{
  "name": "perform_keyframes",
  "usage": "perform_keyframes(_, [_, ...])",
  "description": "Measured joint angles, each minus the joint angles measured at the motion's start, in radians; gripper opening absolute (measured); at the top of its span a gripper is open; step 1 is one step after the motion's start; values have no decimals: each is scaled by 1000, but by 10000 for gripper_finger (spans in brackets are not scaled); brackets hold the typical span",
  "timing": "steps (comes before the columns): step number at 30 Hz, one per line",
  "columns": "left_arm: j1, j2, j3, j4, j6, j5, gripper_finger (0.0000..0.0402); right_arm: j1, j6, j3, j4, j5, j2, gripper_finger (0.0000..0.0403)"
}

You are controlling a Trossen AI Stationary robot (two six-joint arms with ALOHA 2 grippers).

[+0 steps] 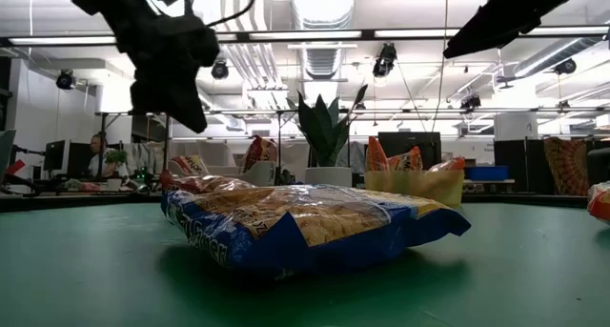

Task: Sort Maruchan noodles
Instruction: Put the red noodle pack into the white bin

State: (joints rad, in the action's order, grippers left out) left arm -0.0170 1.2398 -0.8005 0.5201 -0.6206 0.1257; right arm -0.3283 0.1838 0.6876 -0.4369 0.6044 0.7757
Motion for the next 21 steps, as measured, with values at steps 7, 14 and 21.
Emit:
perform_keyframes(7, [2, 1, 16, -6, -169, 49, 42, 0, -2, 0, 0, 0, 0, 242])
perform_keyframes(14, [4, 43, 2, -3, -353, -3, 91, 0, -3, -1, 0, 0, 0, 242])
perform_keyframes(21, [29, 77, 20, 6, -447, -6, 202, 0, -1, -2, 0, 0, 0, 242])
